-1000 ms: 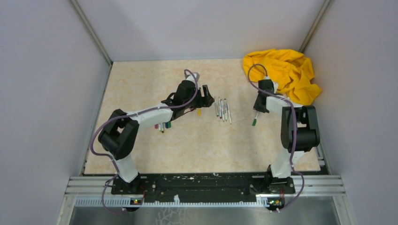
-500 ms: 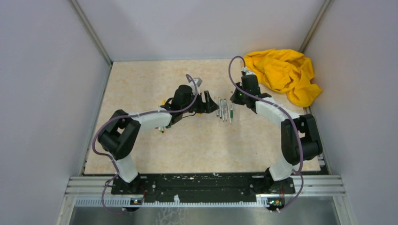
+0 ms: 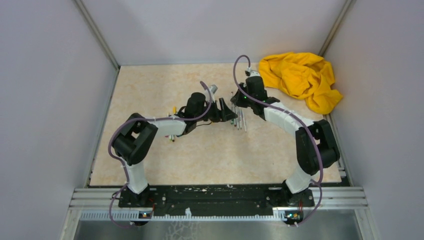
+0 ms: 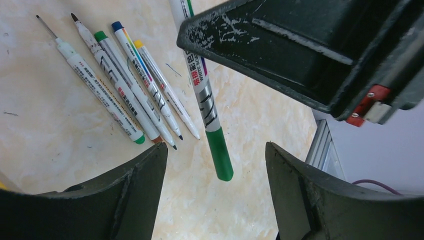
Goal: Open the pen caps
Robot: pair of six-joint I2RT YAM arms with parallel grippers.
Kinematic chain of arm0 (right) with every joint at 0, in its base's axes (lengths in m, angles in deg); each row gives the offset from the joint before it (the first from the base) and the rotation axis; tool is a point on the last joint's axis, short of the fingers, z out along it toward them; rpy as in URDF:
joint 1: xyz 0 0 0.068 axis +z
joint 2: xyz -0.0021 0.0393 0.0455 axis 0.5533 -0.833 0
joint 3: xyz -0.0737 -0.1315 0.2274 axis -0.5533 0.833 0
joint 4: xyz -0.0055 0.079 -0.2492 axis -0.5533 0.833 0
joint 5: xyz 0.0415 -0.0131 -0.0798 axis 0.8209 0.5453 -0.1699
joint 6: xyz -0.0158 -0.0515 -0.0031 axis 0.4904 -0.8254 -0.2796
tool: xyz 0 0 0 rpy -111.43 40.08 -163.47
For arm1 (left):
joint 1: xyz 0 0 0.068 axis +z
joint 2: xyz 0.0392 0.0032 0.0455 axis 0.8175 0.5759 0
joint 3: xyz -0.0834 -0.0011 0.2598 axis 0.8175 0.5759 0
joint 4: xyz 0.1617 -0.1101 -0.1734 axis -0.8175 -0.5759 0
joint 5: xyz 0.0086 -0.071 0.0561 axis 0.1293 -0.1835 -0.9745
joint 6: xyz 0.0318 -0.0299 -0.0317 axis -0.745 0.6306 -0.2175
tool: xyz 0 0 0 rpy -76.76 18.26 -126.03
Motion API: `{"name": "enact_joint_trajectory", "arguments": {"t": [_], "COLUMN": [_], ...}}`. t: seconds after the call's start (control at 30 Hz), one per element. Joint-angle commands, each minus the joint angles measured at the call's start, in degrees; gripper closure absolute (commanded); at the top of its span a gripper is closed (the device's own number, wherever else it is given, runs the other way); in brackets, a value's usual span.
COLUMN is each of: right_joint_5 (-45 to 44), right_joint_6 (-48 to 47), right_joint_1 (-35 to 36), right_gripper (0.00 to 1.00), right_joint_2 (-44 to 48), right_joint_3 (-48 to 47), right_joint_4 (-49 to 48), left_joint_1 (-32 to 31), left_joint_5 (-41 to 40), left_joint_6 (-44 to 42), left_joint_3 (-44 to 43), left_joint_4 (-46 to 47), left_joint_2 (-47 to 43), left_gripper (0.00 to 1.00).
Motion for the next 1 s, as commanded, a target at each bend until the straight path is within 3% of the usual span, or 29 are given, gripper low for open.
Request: {"name": "enact_joint_trajectory", "arguments": {"t": [0.0, 0.2, 0.3, 0.5, 0.6, 0.63, 0.73, 0.97], "right_joint_5": [0.19, 0.08, -0.27, -1.13, -1.53, -1.63, -1.55, 0.8], "right_joint_6": [1.57, 2.0, 1.96, 2.29, 2.31, 2.31, 2.25, -0.33], "right_joint_1": [2.02, 3.13, 3.6, 3.79, 3.76, 3.77, 3.79, 4.88], "right_gripper": [1.0, 1.0, 1.0, 1.0, 1.0, 1.0, 1.0, 0.97], "right_joint_2": [-1.16, -2.04, -2.22, -1.51, -1.14, -0.93, -0.77, -1.34], "right_joint_3": [-4.07, -4.93, -4.7, -3.96, -3.97, -3.88, -3.64, -3.88], "right_joint_4": [-3.39, -3.14, -3.01, -3.66, -3.58, -3.65, -3.71, -3.07], "left_joint_1": [0.36, 0.35, 0.44, 0.53, 0.62, 0.7, 0.79, 0.75], "left_joint_5": [2.38, 2.4, 2.72, 3.76, 3.62, 3.66, 3.68, 4.42], "left_joint_6": [1.86, 2.23, 2.22, 1.95, 2.04, 2.04, 1.94, 0.11], "left_joint_3": [0.63, 0.93, 0.92, 1.6, 2.41, 2.53, 2.6, 1.55], "left_joint_4": [4.69, 5.42, 5.83, 6.44, 6.63, 6.63, 6.52, 4.1], "left_joint_2": [1.4, 1.79, 1.71, 1.65, 1.2, 1.14, 1.02, 0.49], "left_gripper": [0.24, 0.3, 0.38, 0.67, 0.69, 0.74, 1.0, 1.0]}}
